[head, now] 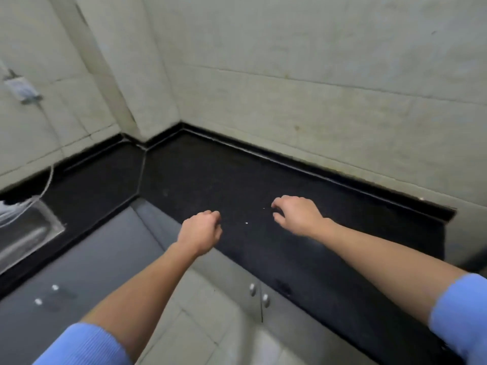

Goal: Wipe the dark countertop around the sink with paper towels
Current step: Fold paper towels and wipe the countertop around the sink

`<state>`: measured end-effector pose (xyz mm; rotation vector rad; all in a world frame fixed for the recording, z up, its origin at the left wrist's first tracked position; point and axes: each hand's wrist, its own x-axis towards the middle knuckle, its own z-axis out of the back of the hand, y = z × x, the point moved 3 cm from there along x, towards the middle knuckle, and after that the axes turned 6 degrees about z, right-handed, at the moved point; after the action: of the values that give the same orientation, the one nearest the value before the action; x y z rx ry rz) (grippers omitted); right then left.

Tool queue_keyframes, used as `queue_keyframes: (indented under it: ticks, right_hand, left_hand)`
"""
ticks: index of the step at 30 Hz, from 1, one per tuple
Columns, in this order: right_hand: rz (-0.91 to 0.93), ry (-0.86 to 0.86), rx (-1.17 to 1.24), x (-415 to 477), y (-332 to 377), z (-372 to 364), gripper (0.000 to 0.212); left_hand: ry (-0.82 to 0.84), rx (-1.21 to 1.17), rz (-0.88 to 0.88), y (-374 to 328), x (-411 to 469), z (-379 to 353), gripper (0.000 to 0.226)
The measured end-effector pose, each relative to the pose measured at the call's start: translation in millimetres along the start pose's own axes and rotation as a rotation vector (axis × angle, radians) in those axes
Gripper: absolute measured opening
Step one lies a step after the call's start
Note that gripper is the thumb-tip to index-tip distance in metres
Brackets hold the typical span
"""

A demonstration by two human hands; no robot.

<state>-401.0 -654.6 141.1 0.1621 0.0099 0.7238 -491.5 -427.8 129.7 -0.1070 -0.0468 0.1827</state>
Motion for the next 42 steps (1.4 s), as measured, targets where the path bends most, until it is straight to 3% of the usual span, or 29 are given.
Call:
queue_keyframes:
  ticks: [8, 15, 22, 29, 36, 42]
  right_hand:
    - [0.367, 0.096, -0.02, 137, 170, -50, 0.032]
    - [0.608, 0.142, 0.004, 263, 281, -96, 0.036]
    - [0.765, 0.188, -0.001, 390, 393, -115, 0.037]
    - [0.957, 0.283, -0.015, 443, 511, -156, 0.031]
    - [0.995, 0.329, -0.011, 514, 624, -197, 0.03]
    - [0.88, 0.357, -0.015, 596, 708, -212, 0.029]
  left_hand:
    - [0.04, 0.012, 0.397, 189, -68, 1, 0.029]
    - [0.019, 0.028, 0.632, 322, -58, 10, 0.028]
    - [-0.041, -0.023, 0.844, 432, -42, 31, 0.03]
    - [-0.024, -0.081, 1.062, 527, -78, 24, 0.029]
    - [-0.034, -0.108, 1.139, 655, -83, 18, 0.02]
    - [-0.033, -0.148, 1.103, 770, -64, 33, 0.027]
